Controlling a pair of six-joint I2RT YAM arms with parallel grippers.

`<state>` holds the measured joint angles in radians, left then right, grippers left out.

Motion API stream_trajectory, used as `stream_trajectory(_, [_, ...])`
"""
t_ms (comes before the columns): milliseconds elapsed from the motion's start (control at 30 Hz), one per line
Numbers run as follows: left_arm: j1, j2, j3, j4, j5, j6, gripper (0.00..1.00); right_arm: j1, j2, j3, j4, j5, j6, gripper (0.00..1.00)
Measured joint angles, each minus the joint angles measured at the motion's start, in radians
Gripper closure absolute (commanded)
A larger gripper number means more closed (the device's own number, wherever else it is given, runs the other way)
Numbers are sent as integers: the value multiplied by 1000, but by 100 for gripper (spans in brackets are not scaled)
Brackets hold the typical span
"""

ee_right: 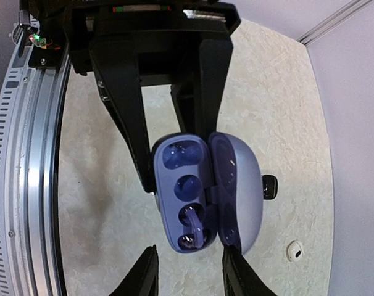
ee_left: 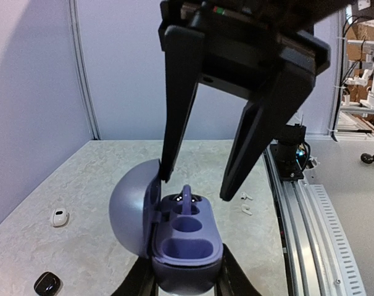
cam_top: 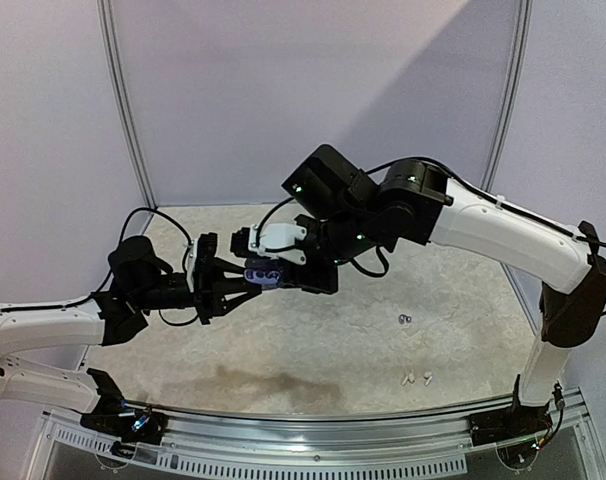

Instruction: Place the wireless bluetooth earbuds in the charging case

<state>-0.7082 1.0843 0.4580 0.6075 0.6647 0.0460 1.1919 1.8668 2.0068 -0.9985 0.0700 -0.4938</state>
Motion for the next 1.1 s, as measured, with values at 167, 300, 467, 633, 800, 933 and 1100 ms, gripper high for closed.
stream_trajectory(167, [3, -15, 0, -2, -26, -68, 100, -36, -122, -75, 67, -53, 90, 50])
stream_trajectory(300, [3, -20, 0, -5, -45, -101, 100, -162, -298, -210, 163, -155, 227, 50])
stream_trajectory(467, [3, -23, 0, -12, -51, -114, 100, -410, -429, -348, 197, -206, 385, 55])
stream_trajectory(633, [3, -35, 0, -28, -51, -115, 100, -569, -331, -412, 98, -214, 401, 62])
stream_trajectory(800, [2, -47, 0, -51, -50, -106, 100, -635, -121, -461, 21, -202, 264, 61])
stream_trajectory(933, [2, -61, 0, -73, -48, -96, 100, -661, 14, -490, -26, -208, 122, 60])
stream_trajectory(1100, [2, -64, 0, -97, -48, -80, 100, -683, 104, -490, -42, -224, -12, 63])
